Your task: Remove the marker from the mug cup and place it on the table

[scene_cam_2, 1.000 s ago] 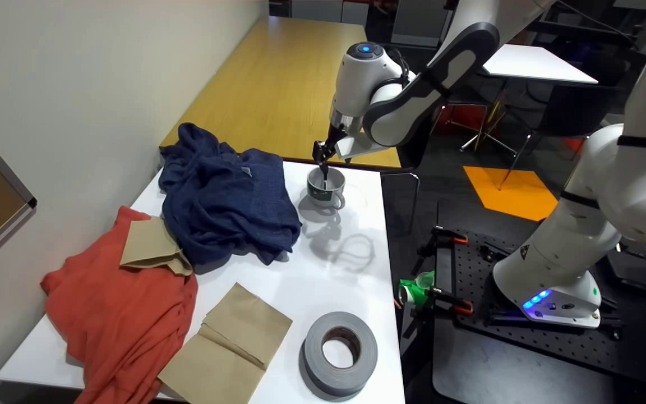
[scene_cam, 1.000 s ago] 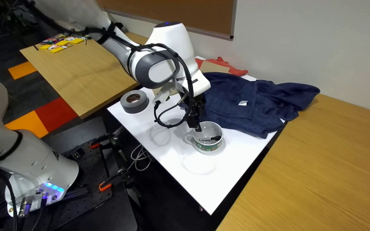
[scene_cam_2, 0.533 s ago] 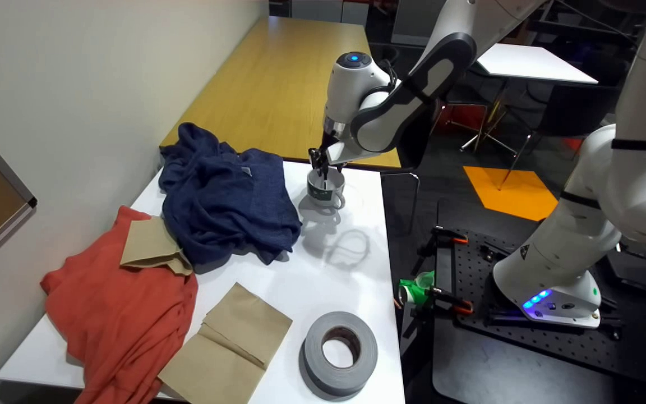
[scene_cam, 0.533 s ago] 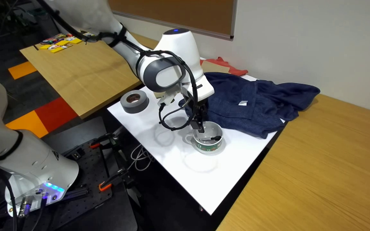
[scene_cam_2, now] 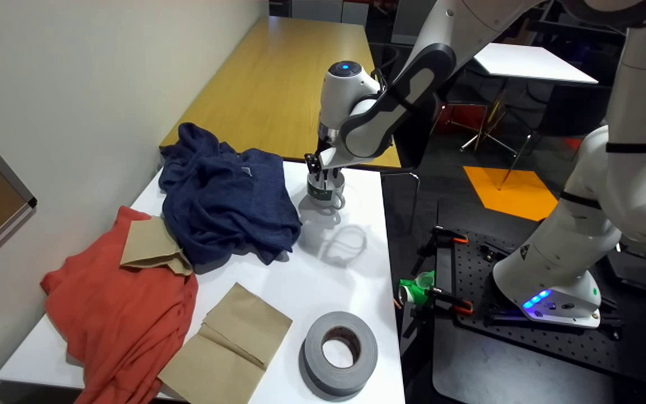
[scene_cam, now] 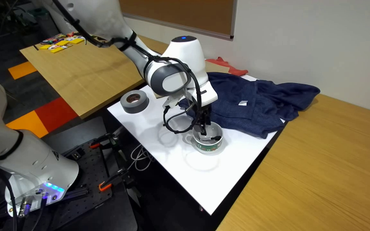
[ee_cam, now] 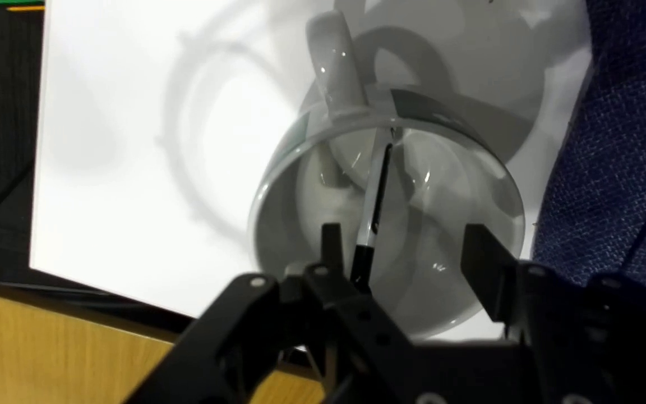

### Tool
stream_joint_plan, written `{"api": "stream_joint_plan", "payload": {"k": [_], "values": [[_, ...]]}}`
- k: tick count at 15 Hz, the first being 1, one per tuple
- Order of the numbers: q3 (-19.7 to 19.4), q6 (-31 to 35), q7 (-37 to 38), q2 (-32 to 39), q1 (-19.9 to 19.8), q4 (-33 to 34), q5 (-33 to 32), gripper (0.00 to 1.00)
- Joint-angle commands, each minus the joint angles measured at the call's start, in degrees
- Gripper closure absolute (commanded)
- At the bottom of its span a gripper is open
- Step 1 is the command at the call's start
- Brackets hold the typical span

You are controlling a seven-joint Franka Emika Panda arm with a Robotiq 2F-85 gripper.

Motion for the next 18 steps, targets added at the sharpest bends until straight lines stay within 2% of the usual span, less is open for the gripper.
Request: {"api": "stream_joint_plan", "payload": {"k": [1,10,11,12,13,17,18], "values": [[-1.5,0.3,-1.2,2.5,1.3,2.4,2.7,0.39],[-3.2,0.7,-1.2,7.6,2.1,6.5,3.8,0.37],[-3.4,0.7,-1.2,8.1,2.2,6.9,3.9,0.43],[-3.5,0.6,-1.2,8.5,2.2,7.2,4.1,0.62],[-3.8,0.7,-1.1,8.9,2.3,7.4,4.2,0.66],[-4.5,0.7,-1.3,8.6,2.5,6.8,4.4,0.98],[-4.9,0.9,-1.3,7.8,2.8,6.0,4.1,1.0]]}}
